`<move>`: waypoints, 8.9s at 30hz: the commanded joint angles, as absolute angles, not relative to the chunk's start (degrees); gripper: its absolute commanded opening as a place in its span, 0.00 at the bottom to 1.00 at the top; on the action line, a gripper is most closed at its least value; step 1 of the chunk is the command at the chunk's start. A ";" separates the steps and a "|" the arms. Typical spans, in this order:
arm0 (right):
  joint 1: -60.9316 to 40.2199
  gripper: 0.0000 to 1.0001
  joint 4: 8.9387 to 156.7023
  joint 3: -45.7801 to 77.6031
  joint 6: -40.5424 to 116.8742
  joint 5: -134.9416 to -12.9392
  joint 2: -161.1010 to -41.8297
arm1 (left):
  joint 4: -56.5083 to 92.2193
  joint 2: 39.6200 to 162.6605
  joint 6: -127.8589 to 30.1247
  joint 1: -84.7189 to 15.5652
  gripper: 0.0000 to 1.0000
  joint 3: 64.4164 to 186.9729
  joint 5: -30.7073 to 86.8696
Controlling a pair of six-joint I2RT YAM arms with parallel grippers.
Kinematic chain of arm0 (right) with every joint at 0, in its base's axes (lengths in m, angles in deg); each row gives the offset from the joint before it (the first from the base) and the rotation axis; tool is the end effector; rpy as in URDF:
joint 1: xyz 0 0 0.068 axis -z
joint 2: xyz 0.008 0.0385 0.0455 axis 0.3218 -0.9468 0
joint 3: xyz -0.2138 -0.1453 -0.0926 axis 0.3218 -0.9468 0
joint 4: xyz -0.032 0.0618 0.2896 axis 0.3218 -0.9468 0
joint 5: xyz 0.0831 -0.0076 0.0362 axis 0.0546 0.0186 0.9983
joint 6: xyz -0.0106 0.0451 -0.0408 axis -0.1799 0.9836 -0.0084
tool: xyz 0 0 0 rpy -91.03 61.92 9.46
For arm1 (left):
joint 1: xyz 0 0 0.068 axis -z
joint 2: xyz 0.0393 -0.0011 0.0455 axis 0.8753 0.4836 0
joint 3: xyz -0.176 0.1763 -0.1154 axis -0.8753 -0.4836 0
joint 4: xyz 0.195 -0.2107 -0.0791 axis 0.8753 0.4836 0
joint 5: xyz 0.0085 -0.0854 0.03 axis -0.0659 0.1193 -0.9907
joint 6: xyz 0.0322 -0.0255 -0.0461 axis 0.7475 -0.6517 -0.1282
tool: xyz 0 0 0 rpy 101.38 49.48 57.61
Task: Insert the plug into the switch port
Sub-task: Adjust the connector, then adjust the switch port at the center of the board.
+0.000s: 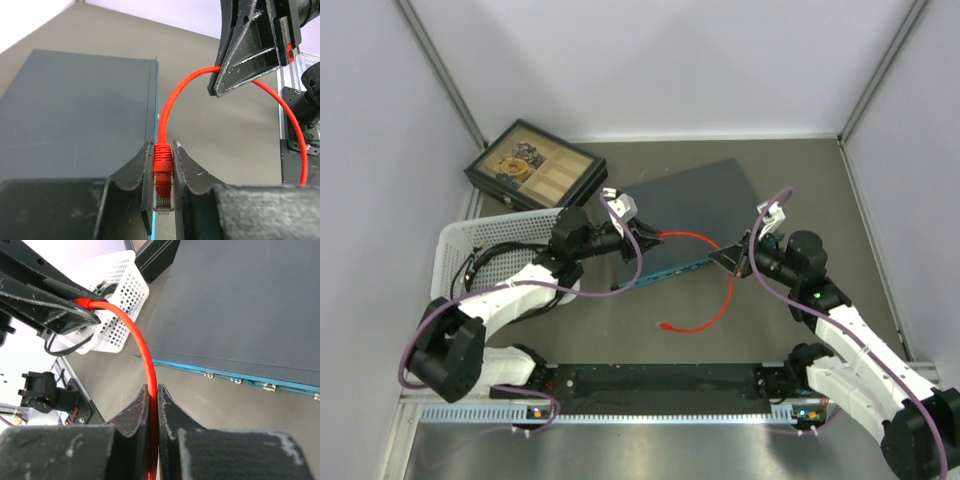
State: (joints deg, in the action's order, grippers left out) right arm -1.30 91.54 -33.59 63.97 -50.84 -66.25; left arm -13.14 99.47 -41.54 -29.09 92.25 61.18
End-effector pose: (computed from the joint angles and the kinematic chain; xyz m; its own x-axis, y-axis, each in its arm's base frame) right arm 0.2114 0.1026 0.2422 -0.5717 0.2844 -0.7696 -0.5427 0.5724 0.6147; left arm 0.2560 -0.1962 0.2515 -0.0992 -0.0037 -0.9951 0.9530 0.2873 -0.0961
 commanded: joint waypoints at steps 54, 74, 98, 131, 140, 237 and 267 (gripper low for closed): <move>-26.77 0.00 88.08 -8.92 15.49 -64.54 -87.18 | 31.66 96.06 -55.84 -29.35 0.33 118.92 51.55; -12.61 0.00 100.20 -18.33 54.99 -38.52 -79.54 | -21.06 92.00 -66.71 -29.70 0.82 98.79 62.70; -12.17 0.00 107.50 -20.08 64.40 -31.31 -84.71 | -32.51 97.28 -75.34 -29.52 0.09 100.02 70.27; -14.79 0.75 80.32 -9.44 28.63 -58.38 -72.77 | 28.40 92.88 -82.98 -25.66 0.00 106.79 11.11; -22.01 0.70 101.06 -20.86 27.48 -59.86 -75.49 | 11.62 93.94 -97.13 -25.57 0.00 100.20 24.37; 2.07 0.00 82.98 -41.18 59.92 -90.46 -68.11 | 2.91 130.68 -46.87 -23.46 0.99 125.51 36.96; 0.05 0.00 97.39 -47.59 55.17 -85.28 -71.19 | 24.13 99.06 -73.00 -22.85 0.97 98.88 8.58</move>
State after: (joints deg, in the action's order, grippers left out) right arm 0.82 94.90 -47.78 55.89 -84.56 -73.88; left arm 14.51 106.27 -60.10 -23.21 102.39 16.20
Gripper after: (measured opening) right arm 0.060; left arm 0.982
